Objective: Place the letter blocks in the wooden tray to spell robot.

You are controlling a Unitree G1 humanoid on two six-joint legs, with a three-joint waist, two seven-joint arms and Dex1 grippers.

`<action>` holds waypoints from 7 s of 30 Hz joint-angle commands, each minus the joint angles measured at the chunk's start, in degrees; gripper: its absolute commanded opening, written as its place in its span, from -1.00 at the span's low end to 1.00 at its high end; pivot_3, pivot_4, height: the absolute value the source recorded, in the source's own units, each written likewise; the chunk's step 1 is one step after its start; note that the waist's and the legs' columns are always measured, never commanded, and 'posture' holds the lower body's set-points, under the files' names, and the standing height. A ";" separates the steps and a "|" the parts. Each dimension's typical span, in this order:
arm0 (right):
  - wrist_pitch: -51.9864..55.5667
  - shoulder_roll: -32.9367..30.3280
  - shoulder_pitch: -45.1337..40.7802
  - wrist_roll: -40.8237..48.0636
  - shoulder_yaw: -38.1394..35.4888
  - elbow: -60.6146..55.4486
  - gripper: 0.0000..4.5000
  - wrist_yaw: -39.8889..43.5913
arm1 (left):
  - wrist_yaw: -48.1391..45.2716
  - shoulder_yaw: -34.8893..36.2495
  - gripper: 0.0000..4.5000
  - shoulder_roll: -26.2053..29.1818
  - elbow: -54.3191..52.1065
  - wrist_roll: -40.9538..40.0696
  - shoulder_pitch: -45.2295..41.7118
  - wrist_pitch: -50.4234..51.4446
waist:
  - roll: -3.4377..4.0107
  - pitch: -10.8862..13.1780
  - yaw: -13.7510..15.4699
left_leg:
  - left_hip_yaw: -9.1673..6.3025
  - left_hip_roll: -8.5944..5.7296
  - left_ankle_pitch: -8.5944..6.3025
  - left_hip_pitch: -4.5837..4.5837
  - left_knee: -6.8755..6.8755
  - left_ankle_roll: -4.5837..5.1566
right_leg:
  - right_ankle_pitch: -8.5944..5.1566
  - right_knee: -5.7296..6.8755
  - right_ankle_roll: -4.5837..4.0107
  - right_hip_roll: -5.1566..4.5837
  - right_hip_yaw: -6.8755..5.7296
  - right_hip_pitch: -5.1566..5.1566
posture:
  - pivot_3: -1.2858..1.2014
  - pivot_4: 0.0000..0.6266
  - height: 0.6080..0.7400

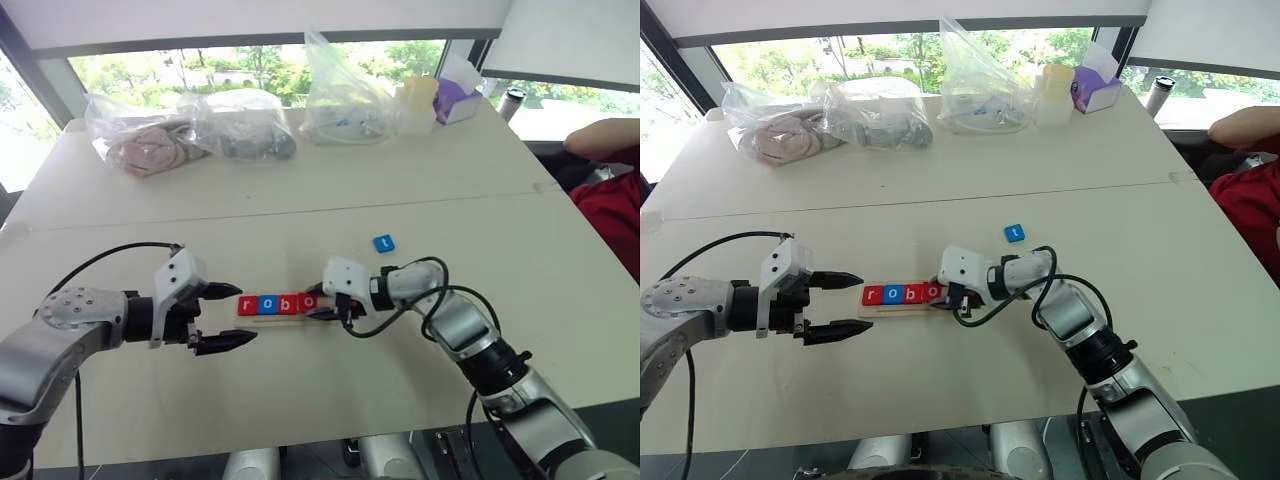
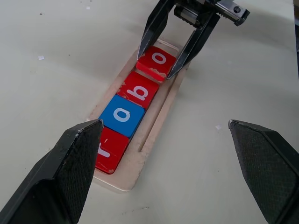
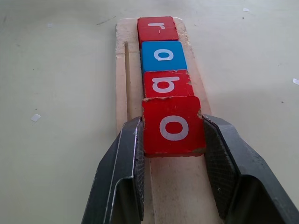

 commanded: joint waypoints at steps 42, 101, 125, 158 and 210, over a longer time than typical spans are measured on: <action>27.48 0.57 0.70 13.04 -27.66 -14.92 0.99 -20.85 | 8.02 -1.33 1.00 -9.00 2.80 0.47 -10.25 -3.11 | -0.05 -0.06 1.46 | -0.05 -0.04 0.02 0.04 0.03 -0.04 | 0.02 0.00 -0.04 -0.01 -0.01 0.09 | 0.03 -0.52 1.00; 46.31 3.10 3.25 6.20 -31.91 -29.32 0.98 -40.38 | -0.31 -13.04 1.00 -14.59 12.97 8.87 -18.82 -7.85 | -0.01 -0.06 0.97 | 0.05 -0.08 0.05 -0.05 -0.02 -0.08 | -0.10 -0.14 -0.13 -0.01 0.04 -0.01 | 0.03 -0.52 1.00; -17.24 -18.78 0.97 6.77 -16.74 19.48 0.88 16.09 | 0.75 -13.07 1.00 -7.05 -5.02 7.62 -10.25 -3.51 | 0.02 0.00 1.39 | 0.10 -0.05 -0.09 0.02 0.02 0.16 | -0.07 -0.12 0.07 0.02 0.14 0.09 | 0.03 -0.52 1.00; -4.54 -7.32 -3.49 2.86 -4.69 5.38 -0.49 8.69 | -1.44 -7.04 1.00 -1.20 0.81 8.73 -5.69 -7.44 | 0.05 0.00 1.46 | 0.04 -0.03 -0.07 -0.01 0.03 0.13 | -0.06 -0.04 0.04 0.02 0.04 0.02 | 0.03 -0.52 1.00; -4.09 -7.62 -0.29 0.59 -8.28 3.03 0.97 -0.83 | 0.94 -8.09 1.00 -4.04 3.80 11.34 -6.75 -8.48 | 0.05 0.00 1.36 | 0.06 -0.04 -0.06 0.01 0.03 0.13 | -0.03 -0.02 0.05 0.01 0.04 0.03 | 0.03 -0.52 1.00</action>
